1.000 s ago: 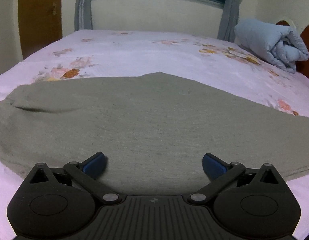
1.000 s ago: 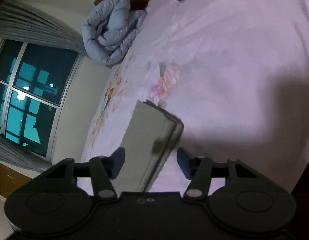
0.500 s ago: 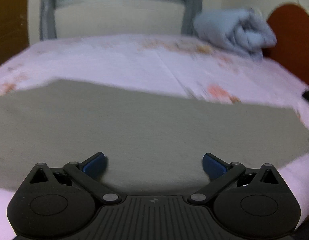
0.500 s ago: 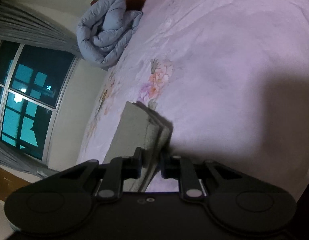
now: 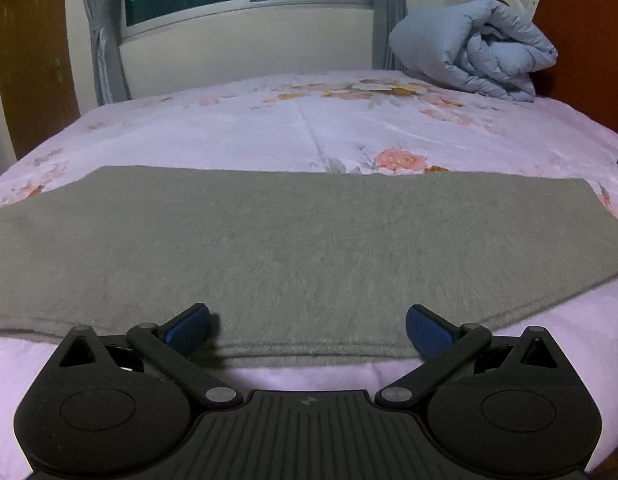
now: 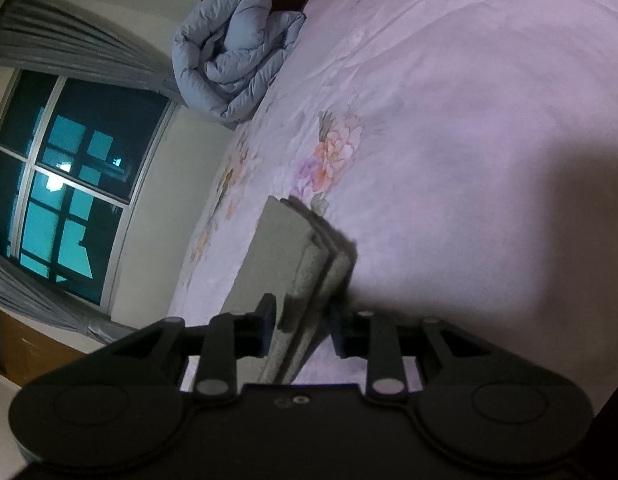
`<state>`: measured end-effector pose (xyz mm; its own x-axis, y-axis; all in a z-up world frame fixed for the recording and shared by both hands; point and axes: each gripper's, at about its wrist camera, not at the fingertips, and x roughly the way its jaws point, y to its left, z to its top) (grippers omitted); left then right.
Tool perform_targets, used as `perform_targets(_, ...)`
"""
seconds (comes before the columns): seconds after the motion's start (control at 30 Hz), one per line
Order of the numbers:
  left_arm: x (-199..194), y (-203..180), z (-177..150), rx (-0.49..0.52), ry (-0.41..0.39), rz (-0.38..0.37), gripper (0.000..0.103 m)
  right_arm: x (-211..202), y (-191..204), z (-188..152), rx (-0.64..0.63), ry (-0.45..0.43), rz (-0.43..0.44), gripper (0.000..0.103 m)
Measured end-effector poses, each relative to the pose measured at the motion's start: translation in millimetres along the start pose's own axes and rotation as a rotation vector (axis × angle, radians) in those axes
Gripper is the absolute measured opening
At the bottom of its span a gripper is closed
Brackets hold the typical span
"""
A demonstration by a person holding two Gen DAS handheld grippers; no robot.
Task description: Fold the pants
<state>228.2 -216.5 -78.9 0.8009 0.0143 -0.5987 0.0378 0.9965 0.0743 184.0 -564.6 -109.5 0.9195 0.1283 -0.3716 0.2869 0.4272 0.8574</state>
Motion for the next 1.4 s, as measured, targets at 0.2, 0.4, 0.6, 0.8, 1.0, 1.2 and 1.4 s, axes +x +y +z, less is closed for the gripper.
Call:
perform_targets(0.2,-3.6,6.0,3.0,-0.035,-0.014,-0.008,0.103,-8.7,-4.4,-3.8,0.069,-0.030,0.024,0.023)
perform_targets(0.4,-7.9,11.9,-5.3,-0.023,-0.042,-0.009,0.103,-17.5,-10.5,-3.7,0.144,-0.059,0.031,0.026)
perform_targets(0.6,2.7,8.3,-4.5,-0.023,0.003,0.002,0.103,-5.8,-3.7,-7.3,0.103,-0.037,-0.004,0.029)
perform_targets(0.8,6.4,1.8,-11.2,0.006,-0.019,0.025,0.103,-0.1,14.3,-5.8,-0.018,-0.031,-0.064,0.009)
perform_targets(1.0,8.7,8.3,-7.6,-0.017,0.001,-0.005,0.103,-7.4,74.0,-8.1,-0.205,-0.052,-0.042,0.008)
perform_targets(1.2,-5.2,54.1,-0.6,-0.125,-0.030,-0.169,0.103,-2.7,191.4,-50.1,-0.498,0.003,0.088,0.008)
perform_targets(1.4,-79.5,234.0,-2.4,-0.349,-0.205,-0.010,0.103,37.2,290.5,-163.7,-0.723,0.139,0.212,0.008)
